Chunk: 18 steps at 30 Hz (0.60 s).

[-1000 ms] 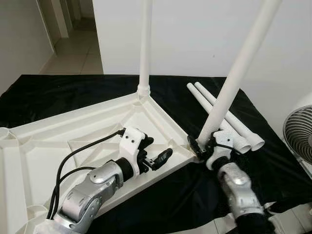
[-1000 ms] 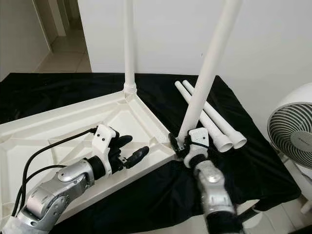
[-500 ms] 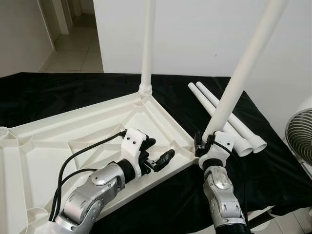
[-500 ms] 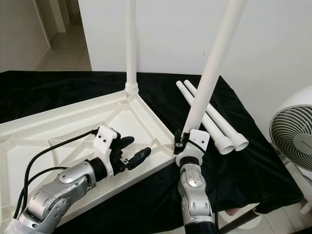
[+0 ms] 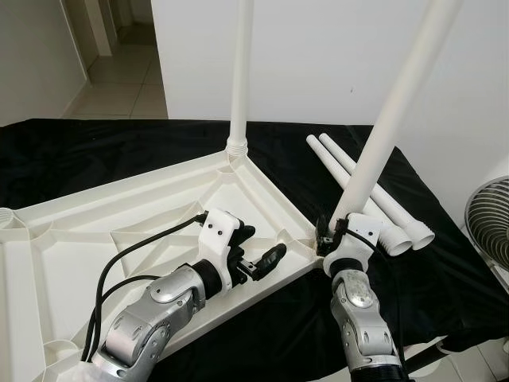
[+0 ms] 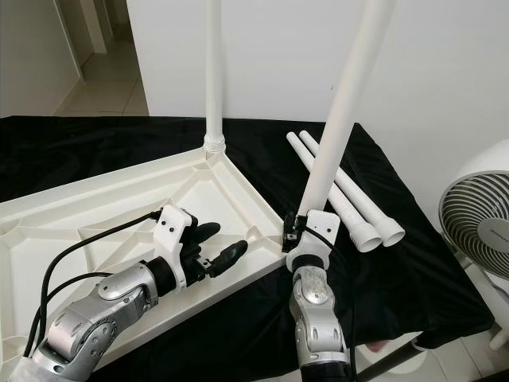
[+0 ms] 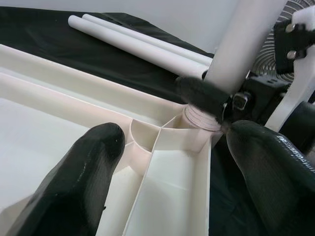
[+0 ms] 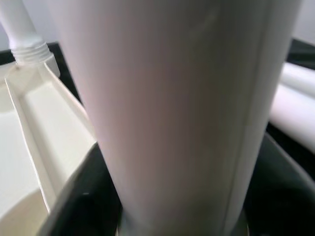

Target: Building children table

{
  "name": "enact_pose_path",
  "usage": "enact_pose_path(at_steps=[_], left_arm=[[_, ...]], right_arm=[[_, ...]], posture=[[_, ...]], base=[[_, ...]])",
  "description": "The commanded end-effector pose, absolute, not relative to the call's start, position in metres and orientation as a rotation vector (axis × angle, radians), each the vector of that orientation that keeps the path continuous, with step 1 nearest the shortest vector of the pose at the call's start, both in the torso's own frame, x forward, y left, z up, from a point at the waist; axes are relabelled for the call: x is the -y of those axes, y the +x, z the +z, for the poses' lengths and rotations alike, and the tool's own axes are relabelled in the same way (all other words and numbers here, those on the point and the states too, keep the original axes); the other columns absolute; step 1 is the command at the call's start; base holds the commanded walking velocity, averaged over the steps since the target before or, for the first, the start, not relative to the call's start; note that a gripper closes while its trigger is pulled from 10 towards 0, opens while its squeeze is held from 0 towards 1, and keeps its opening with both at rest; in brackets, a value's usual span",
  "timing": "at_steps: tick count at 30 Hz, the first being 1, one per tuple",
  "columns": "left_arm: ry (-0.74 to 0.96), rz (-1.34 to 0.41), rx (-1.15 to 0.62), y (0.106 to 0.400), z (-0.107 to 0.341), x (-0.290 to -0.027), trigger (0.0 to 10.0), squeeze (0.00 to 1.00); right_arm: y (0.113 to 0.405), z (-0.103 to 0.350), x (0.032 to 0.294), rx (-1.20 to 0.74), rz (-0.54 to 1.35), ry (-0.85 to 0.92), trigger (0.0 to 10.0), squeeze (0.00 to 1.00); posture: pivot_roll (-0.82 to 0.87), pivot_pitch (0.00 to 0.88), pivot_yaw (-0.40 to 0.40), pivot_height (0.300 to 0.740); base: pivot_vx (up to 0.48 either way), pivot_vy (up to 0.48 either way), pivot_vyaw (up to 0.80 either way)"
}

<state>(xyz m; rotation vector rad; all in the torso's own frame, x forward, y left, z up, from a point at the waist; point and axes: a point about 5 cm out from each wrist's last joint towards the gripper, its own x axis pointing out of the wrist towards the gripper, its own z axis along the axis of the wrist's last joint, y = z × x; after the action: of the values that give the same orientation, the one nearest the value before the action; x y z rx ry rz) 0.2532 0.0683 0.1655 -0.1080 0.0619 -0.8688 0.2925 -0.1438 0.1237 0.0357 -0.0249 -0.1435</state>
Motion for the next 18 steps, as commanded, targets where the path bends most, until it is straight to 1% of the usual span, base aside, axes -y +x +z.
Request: enact_pose_path(at_steps=[1,3,6,7,9,11,12,14,15,16,17,18], left_arm=[[-0.108,-0.959,-0.053,0.249,0.167,-0.064,10.0,0.00],[-0.108,-0.957,-0.054,0.249,0.167,-0.064,10.0,0.00],[-0.110,-0.955,-0.055,0.249,0.167,-0.065,10.0,0.00],[-0.111,-0.954,-0.056,0.249,0.167,-0.065,10.0,0.00],[-0.111,-0.953,-0.057,0.249,0.167,-0.065,10.0,0.00],[-0.110,-0.953,-0.057,0.249,0.168,-0.066,10.0,0.00],[-0.110,-0.953,-0.057,0.249,0.168,-0.066,10.0,0.00],[-0.108,-0.953,-0.056,0.250,0.168,-0.066,10.0,0.00],[-0.106,-0.952,-0.055,0.250,0.169,-0.067,10.0,0.00],[-0.106,-0.952,-0.055,0.250,0.169,-0.067,10.0,0.00],[-0.104,-0.951,-0.055,0.250,0.169,-0.067,10.0,0.00],[-0.102,-0.951,-0.055,0.251,0.169,-0.068,10.0,0.00]], right_arm=[[0.287,0.109,0.146,-0.045,-0.143,0.047,10.0,1.00],[0.286,0.114,0.144,-0.005,-0.073,0.118,10.0,1.00],[0.286,0.118,0.143,0.015,-0.030,0.143,10.0,1.00],[0.286,0.122,0.143,0.035,0.025,0.155,10.0,1.00],[0.286,0.124,0.146,0.049,0.059,0.148,10.0,1.00],[0.288,0.129,0.154,0.074,0.123,0.115,10.0,1.00],[0.288,0.129,0.154,0.074,0.123,0.115,10.0,1.00],[0.290,0.131,0.159,0.081,0.154,0.082,10.0,1.00],[0.292,0.131,0.165,0.078,0.185,0.038,10.0,1.00],[0.292,0.131,0.165,0.078,0.185,0.038,10.0,1.00],[0.294,0.130,0.170,0.068,0.230,0.008,10.0,0.85],[0.295,0.129,0.174,0.061,0.284,-0.031,10.0,0.00]], posture=[[0.01,0.025,-0.036,0.740],[0.01,0.025,-0.036,0.740],[0.01,0.035,-0.033,0.740],[0.01,0.038,-0.026,0.740],[0.01,0.039,-0.025,0.740],[0.02,0.043,-0.017,0.740],[0.02,0.043,-0.017,0.740],[0.02,0.043,-0.017,0.740],[0.02,0.044,-0.013,0.740],[0.02,0.044,-0.013,0.740],[0.02,0.044,-0.013,0.740],[0.02,0.043,-0.013,0.740]], base=[[0.000,0.000,0.00],[0.000,0.000,0.00],[0.000,0.000,0.00],[0.000,0.000,0.00],[0.000,0.000,0.00],[0.000,0.000,0.00],[0.000,0.000,0.00],[0.000,0.000,0.00],[0.000,0.000,0.00],[0.000,0.000,0.00],[0.000,0.000,0.00],[0.000,0.000,0.00]])
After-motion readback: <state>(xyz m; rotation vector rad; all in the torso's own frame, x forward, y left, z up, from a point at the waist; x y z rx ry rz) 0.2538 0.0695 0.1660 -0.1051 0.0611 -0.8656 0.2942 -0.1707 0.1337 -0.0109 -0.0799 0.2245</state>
